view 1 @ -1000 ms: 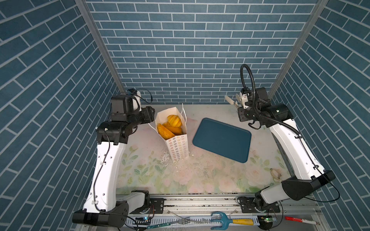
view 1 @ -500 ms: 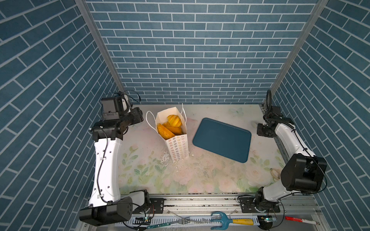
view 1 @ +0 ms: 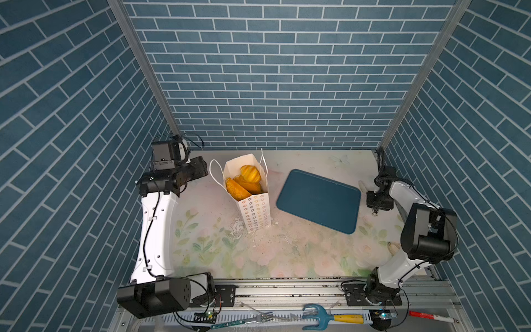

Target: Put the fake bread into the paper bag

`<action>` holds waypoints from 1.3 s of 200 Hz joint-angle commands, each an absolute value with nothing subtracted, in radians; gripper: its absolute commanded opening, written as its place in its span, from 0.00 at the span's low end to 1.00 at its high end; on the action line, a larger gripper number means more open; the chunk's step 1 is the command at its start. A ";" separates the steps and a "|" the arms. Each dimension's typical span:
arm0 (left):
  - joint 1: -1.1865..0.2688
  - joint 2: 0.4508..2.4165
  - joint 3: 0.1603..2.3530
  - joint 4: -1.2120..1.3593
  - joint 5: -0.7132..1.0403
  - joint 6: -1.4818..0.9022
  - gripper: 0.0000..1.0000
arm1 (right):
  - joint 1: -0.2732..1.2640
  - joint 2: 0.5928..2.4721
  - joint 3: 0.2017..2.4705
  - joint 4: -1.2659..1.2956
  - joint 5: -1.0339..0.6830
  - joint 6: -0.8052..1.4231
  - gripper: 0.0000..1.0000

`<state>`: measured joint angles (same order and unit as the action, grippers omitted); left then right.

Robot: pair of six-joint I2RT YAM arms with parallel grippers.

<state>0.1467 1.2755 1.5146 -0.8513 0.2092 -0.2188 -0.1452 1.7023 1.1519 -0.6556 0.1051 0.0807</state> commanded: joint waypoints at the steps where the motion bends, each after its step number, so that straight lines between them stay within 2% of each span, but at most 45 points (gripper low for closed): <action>1: 0.155 1.258 1.490 -0.823 0.229 -0.233 0.65 | -0.149 1.716 1.128 -0.613 0.102 0.062 0.47; 31: 0.161 1.228 1.441 -0.798 0.217 -0.232 0.66 | -0.151 1.737 1.126 -0.626 0.114 0.070 0.51; 53: 0.181 1.203 1.415 -0.796 0.206 -0.243 0.66 | -0.151 1.700 1.116 -0.615 0.094 0.073 0.58; 68: 0.195 1.187 1.408 -0.812 0.171 -0.249 0.67 | -0.150 1.665 1.125 -0.625 0.092 0.082 0.66; 77: 0.209 1.181 1.411 -0.830 0.156 -0.255 0.68 | -0.151 1.647 1.138 -0.642 0.098 0.090 0.82; 82: 0.220 1.173 1.410 -0.836 0.152 -0.261 0.68 | -0.151 1.638 1.146 -0.652 0.103 0.091 0.87; 104: 0.248 1.148 1.404 -0.844 0.143 -0.269 0.69 | -0.151 1.591 1.176 -0.682 0.136 0.097 0.98; 122: 0.257 1.133 1.372 -0.829 0.104 -0.258 0.70 | -0.151 1.509 1.178 -0.662 0.151 0.113 0.98; 142: 0.258 1.114 1.266 -0.755 0.081 -0.243 0.71 | -0.149 1.384 1.114 -0.526 0.157 0.107 0.99; 172: 0.254 1.063 0.991 -0.496 0.017 -0.224 0.73 | -0.150 1.226 0.827 -0.136 0.180 0.073 0.99; 185: 0.248 1.013 0.823 -0.312 -0.040 -0.199 0.74 | -0.149 1.178 0.679 0.056 0.127 0.055 0.99; 192: 0.246 0.991 0.744 -0.218 -0.065 -0.191 0.77 | -0.149 1.172 0.618 0.128 0.112 0.071 0.99; 218: 0.207 0.943 0.466 0.156 -0.142 -0.127 0.99 | -0.149 1.222 0.481 0.286 0.093 0.145 0.99; 238: 0.150 0.994 0.363 0.321 -0.175 -0.069 1.00 | -0.141 1.235 0.307 0.647 0.052 0.145 0.99; 260: 0.091 1.099 0.277 0.552 -0.201 -0.052 1.00 | -0.141 1.284 0.275 0.810 0.060 0.131 0.99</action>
<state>0.1432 1.0191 0.3351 0.1600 -0.1329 -0.1123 -0.1455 1.2396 0.2947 0.4149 0.0868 0.1120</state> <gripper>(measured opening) 0.995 0.988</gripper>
